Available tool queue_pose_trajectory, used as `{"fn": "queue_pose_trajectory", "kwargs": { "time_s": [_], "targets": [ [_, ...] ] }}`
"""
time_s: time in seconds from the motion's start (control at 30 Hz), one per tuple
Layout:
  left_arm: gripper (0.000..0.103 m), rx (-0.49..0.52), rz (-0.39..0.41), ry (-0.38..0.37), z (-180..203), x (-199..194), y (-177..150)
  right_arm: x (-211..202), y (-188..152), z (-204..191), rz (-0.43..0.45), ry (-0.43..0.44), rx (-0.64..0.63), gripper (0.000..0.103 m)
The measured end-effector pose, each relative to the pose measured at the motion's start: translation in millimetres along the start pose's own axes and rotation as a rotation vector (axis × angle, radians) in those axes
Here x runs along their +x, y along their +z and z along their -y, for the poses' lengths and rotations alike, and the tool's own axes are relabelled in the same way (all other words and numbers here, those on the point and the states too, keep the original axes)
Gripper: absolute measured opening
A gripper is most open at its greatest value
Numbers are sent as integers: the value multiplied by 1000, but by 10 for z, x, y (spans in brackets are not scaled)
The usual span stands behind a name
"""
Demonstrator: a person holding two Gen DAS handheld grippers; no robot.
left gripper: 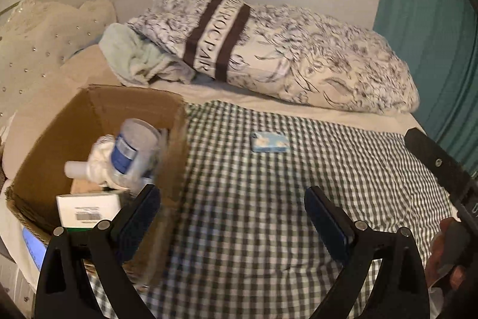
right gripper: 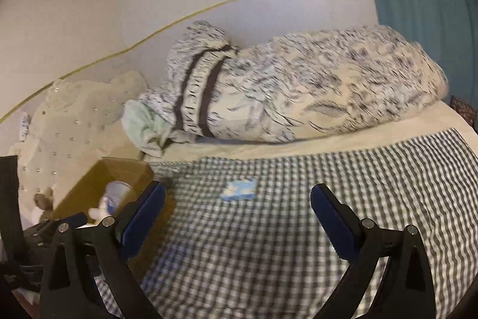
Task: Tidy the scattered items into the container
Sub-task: 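Reach the left gripper to the blue floral tissue pack and grasp it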
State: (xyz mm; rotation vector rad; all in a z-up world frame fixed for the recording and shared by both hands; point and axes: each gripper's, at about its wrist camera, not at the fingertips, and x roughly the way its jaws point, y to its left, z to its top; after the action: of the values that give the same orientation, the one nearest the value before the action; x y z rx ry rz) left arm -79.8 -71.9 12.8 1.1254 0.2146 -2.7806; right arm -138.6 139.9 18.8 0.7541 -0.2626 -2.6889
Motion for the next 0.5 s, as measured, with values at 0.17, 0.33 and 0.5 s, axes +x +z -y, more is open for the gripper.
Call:
{"fn": "queue_pose_trajectory", "kwargs": {
  "time_s": [0.17, 0.33, 0.5],
  "targets": [
    [100, 16, -33, -5, 147, 224, -7, 190, -29, 221, -31, 4, 67, 98],
    [100, 24, -58, 12, 231, 505, -36, 478, -105, 341, -86, 23, 102, 98],
    [100, 34, -106, 7, 242, 870, -110, 868, -221, 399, -155, 13, 98, 98]
  ]
}}
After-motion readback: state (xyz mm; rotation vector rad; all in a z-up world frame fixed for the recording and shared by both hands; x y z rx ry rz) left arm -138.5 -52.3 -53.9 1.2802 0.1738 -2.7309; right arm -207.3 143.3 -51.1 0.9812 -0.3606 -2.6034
